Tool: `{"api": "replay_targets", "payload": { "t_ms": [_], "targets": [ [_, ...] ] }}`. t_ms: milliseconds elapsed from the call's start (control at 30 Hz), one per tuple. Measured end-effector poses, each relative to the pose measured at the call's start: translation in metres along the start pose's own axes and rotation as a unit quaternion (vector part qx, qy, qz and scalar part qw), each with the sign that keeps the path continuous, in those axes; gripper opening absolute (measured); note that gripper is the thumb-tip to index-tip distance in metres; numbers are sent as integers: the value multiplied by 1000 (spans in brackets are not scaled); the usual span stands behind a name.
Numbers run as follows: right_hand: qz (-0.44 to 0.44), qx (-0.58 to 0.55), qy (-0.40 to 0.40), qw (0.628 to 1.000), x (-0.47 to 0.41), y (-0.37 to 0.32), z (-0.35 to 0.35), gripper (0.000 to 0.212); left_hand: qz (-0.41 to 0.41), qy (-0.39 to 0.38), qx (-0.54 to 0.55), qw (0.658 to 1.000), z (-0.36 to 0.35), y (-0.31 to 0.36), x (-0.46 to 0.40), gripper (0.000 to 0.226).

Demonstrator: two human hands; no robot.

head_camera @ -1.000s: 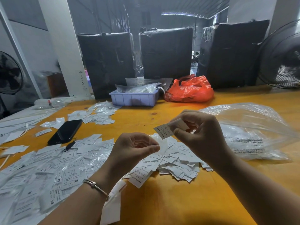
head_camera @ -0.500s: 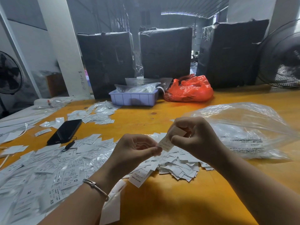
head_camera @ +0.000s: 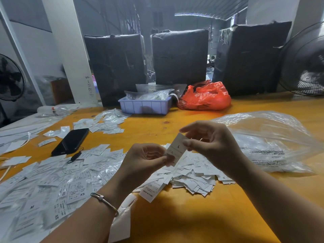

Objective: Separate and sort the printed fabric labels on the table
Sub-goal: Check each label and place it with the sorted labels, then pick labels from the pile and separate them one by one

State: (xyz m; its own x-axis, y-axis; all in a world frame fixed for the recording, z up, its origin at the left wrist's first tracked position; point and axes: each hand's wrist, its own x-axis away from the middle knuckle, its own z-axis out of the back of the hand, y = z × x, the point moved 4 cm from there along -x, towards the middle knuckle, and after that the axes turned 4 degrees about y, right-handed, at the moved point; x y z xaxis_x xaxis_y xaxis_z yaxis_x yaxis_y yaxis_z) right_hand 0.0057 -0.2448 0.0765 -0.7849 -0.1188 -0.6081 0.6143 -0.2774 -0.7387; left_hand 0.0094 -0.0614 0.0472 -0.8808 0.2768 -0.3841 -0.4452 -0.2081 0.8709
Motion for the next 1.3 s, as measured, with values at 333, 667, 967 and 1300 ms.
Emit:
{"api": "replay_targets", "payload": {
  "t_ms": [333,667,967,1300],
  "targets": [
    [46,97,-27,994,3,-4,-9,16,48,-4,52,998,-3,-4,-1,16],
    [-3,47,-37,998,3,-1,-10,19,62,-28,33,997,-4,-6,-1,19],
    [-43,41,-113,992,5,1,-16,9,53,-33,-1,998,-2,-9,-1,28],
    [-54,205,-26,977,2,16,-5,12,70,23,-12,997,6,-8,-4,9]
  ]
}}
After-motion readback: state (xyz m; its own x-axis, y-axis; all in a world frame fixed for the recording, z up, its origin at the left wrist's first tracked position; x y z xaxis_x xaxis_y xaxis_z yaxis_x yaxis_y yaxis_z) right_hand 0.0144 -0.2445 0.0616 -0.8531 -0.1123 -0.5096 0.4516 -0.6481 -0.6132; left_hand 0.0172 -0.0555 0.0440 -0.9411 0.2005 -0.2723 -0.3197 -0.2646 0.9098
